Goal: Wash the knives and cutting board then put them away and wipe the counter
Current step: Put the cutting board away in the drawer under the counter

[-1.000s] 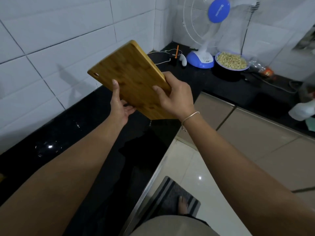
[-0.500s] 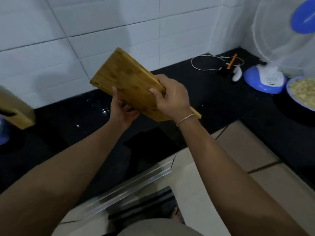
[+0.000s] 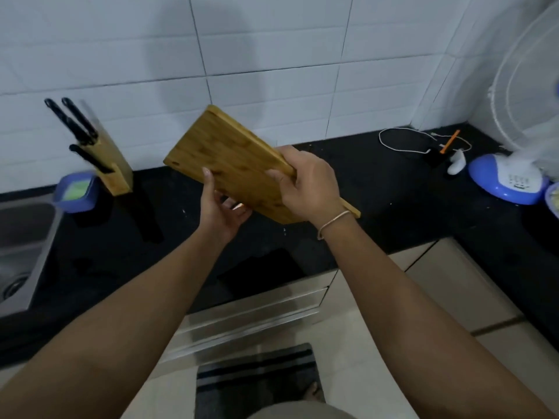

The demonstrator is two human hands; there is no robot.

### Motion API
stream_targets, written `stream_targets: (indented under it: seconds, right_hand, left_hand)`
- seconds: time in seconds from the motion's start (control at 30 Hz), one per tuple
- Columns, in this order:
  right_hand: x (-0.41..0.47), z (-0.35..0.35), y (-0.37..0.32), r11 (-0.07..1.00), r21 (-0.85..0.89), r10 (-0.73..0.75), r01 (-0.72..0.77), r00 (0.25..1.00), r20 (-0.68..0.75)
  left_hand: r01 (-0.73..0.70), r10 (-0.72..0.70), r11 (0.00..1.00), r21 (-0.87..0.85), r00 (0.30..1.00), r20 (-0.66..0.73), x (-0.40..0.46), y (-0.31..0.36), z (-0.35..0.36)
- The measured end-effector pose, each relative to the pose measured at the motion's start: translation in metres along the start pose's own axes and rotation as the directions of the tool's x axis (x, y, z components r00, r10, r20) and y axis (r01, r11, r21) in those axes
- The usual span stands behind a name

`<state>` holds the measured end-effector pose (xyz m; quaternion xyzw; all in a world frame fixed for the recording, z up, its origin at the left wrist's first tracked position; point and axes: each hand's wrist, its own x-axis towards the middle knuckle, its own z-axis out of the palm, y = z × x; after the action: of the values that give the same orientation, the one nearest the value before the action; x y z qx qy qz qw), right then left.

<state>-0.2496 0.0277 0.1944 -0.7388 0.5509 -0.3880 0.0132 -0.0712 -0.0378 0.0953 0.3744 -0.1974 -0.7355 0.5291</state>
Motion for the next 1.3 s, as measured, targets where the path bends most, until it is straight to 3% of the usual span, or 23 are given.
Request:
stream_targets:
  seconds: [0.33, 0.57, 0.7, 1.03, 1.3]
  right_hand:
    - [-0.05, 0.001, -0.05, 0.996, -0.093, -0.012, 0.013, 1.0, 0.009]
    - [-0.07, -0.001, -0.051, 0.998, 0.013, -0.057, 0.057, 0.998, 0.024]
    - [-0.071, -0.002, -0.038, 0.989, 0.061, -0.137, 0.136, 0.991, 0.014]
    - [-0.079, -0.053, 0.002, 0.953, 0.186, -0.238, 0.238, 0.971, -0.023]
    - [-0.091, -0.065, 0.01, 0.944, 0.229, -0.247, 0.238, 0.969, 0.013]
  left_hand:
    - [0.029, -0.027, 0.998, -0.053, 0.999, 0.039, -0.047, -0.008, -0.041]
    - [0.01, -0.011, 0.999, -0.051, 1.0, -0.018, -0.076, -0.023, -0.049]
    - [-0.069, 0.066, 0.996, -0.059, 0.996, -0.053, -0.086, -0.032, -0.047]
    - [-0.158, 0.148, 0.985, -0.069, 0.981, -0.129, -0.126, -0.067, 0.007]
    - [-0.198, 0.193, 0.98, -0.012, 0.964, -0.181, -0.149, -0.073, 0.014]
